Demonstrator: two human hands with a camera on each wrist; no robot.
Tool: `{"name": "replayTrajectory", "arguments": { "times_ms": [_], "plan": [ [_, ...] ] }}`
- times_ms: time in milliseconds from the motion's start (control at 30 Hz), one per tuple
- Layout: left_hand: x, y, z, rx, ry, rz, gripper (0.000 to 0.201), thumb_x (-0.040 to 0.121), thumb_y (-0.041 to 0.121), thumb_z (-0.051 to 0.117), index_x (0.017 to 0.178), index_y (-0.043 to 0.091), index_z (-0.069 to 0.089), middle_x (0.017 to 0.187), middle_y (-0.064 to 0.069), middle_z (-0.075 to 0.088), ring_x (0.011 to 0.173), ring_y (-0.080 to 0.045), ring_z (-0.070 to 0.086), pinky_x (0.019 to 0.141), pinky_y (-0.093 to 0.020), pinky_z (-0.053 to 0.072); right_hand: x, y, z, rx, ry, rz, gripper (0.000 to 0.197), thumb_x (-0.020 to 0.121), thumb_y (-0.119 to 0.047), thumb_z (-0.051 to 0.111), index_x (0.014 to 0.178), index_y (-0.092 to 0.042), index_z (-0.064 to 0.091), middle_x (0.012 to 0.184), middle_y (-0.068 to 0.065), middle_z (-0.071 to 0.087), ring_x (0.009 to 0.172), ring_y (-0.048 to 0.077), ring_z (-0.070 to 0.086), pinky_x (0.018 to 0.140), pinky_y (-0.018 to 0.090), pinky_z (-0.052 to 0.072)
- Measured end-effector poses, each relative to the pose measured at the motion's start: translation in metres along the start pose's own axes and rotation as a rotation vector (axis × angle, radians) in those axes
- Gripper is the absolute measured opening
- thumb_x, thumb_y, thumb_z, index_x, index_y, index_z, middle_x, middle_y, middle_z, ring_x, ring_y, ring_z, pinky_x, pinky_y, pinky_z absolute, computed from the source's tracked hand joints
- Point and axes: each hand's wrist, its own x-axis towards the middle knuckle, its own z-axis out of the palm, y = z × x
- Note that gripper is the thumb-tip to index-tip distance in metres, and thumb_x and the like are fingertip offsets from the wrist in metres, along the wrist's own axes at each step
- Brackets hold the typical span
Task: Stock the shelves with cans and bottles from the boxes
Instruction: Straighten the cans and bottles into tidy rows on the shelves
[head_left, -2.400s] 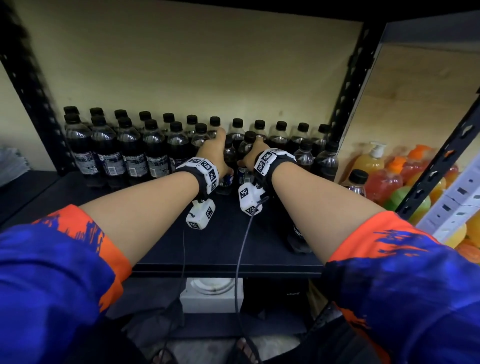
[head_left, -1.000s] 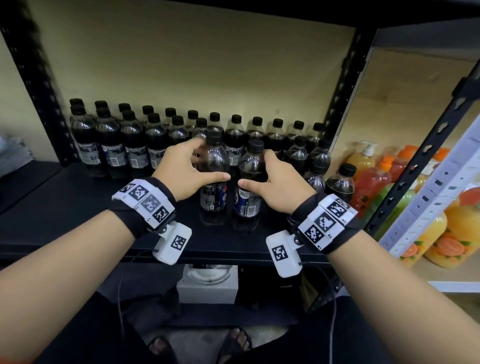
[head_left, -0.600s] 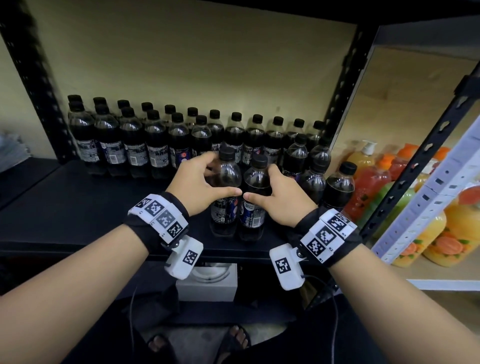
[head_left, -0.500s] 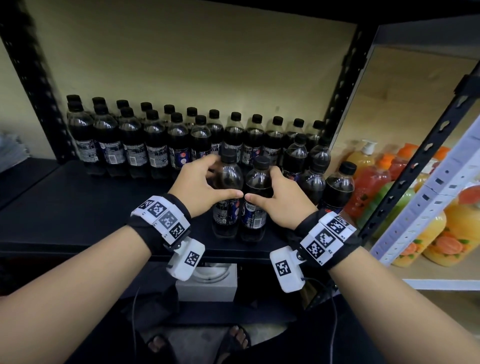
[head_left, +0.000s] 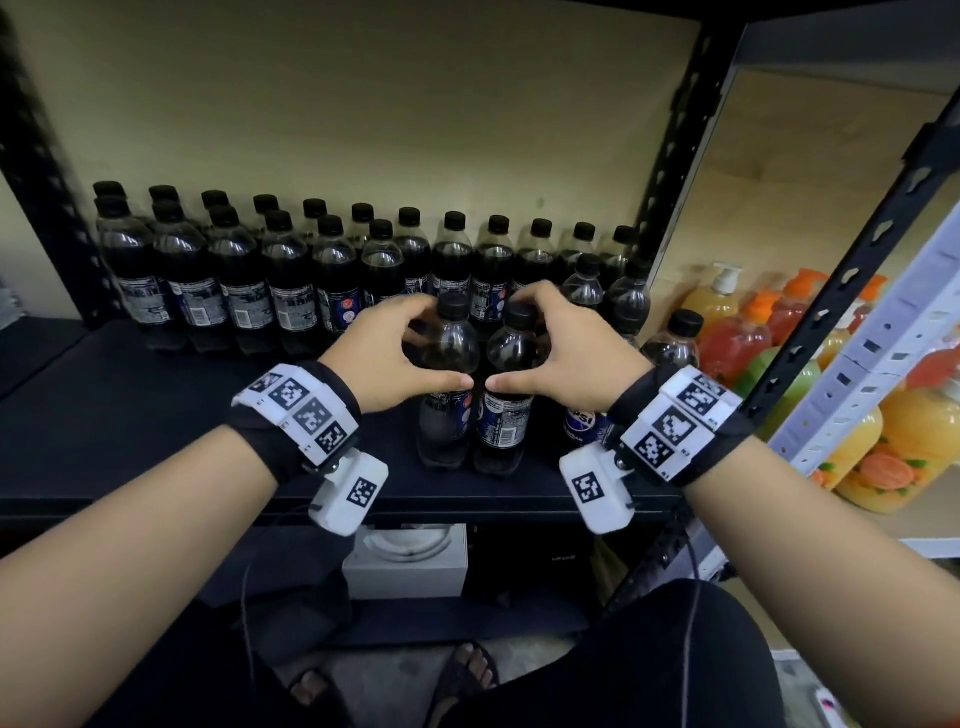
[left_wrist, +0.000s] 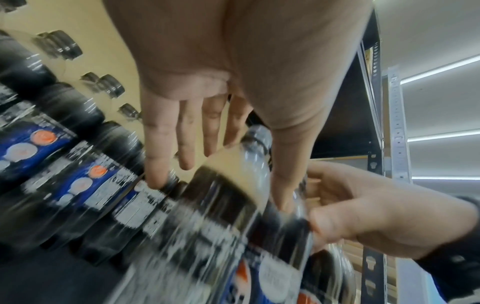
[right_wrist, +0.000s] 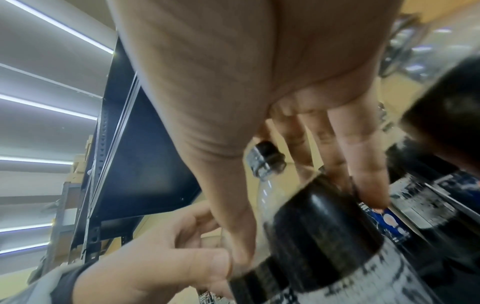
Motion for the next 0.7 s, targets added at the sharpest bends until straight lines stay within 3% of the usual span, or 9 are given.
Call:
{"name": "replayTrajectory", "arguments": {
  "times_ms": [133, 233, 333, 467, 600, 700],
  "plan": [
    [0.018, 0.014, -0.021, 0.193, -0.127, -0.02, 0.115, 0.054, 0.046, 0.096, 0.149, 0.027, 0.035, 0.137, 0.011, 0.049, 0.114, -0.01, 0.054, 0.099, -0.032, 0.048, 0.012, -0.004, -0.017, -0.135, -0.119, 0.001, 0.082, 0.064, -0.039, 0.094, 0.128, -0.023, 0.046, 0.115, -0.005, 0.062, 0.102, 0.014, 0.06, 0.086, 0.028, 0.049],
    [0.028, 0.02, -0.024, 0.244, -0.268, -0.038, 0.104, 0.052, 0.043, 0.098, 0.141, 0.025, 0.046, 0.129, 0.01, 0.06, 0.105, -0.009, 0.061, 0.096, -0.034, 0.052, 0.019, -0.006, -0.019, -0.184, -0.15, -0.039, 0.082, 0.063, -0.034, 0.095, 0.128, -0.023, 0.047, 0.116, -0.004, 0.062, 0.103, 0.016, 0.059, 0.085, 0.029, 0.049],
    [0.033, 0.02, -0.021, 0.165, -0.273, -0.056, 0.085, 0.055, 0.033, 0.098, 0.128, 0.024, 0.054, 0.114, 0.006, 0.066, 0.095, -0.01, 0.066, 0.089, -0.039, 0.058, 0.024, -0.003, -0.017, -0.156, -0.151, -0.067, 0.076, 0.064, -0.031, 0.095, 0.126, -0.024, 0.049, 0.113, -0.006, 0.062, 0.1, 0.015, 0.06, 0.083, 0.028, 0.047],
    [0.031, 0.015, -0.016, -0.006, -0.299, -0.097, 0.07, 0.061, 0.019, 0.096, 0.116, 0.033, 0.054, 0.113, 0.0, 0.067, 0.095, -0.022, 0.071, 0.072, -0.049, 0.063, 0.025, 0.002, -0.016, -0.136, -0.145, -0.069, 0.074, 0.066, -0.028, 0.094, 0.124, -0.024, 0.049, 0.113, -0.006, 0.062, 0.099, 0.015, 0.059, 0.08, 0.027, 0.045],
    [0.03, 0.012, -0.013, 0.016, -0.263, -0.052, 0.068, 0.061, 0.028, 0.096, 0.116, 0.031, 0.056, 0.107, 0.006, 0.069, 0.094, -0.014, 0.07, 0.089, -0.043, 0.059, 0.028, 0.001, -0.016, -0.163, -0.157, -0.06, 0.077, 0.066, -0.033, 0.094, 0.127, -0.024, 0.048, 0.115, -0.005, 0.063, 0.1, 0.016, 0.06, 0.08, 0.028, 0.046],
    [0.029, 0.01, -0.013, 0.013, -0.24, -0.057, 0.067, 0.061, 0.032, 0.096, 0.115, 0.033, 0.057, 0.105, 0.008, 0.069, 0.091, -0.012, 0.07, 0.091, -0.041, 0.058, 0.031, -0.001, -0.019, -0.175, -0.17, -0.054, 0.077, 0.066, -0.034, 0.094, 0.128, -0.023, 0.05, 0.116, -0.005, 0.065, 0.1, 0.016, 0.062, 0.081, 0.028, 0.048]
  ]
}}
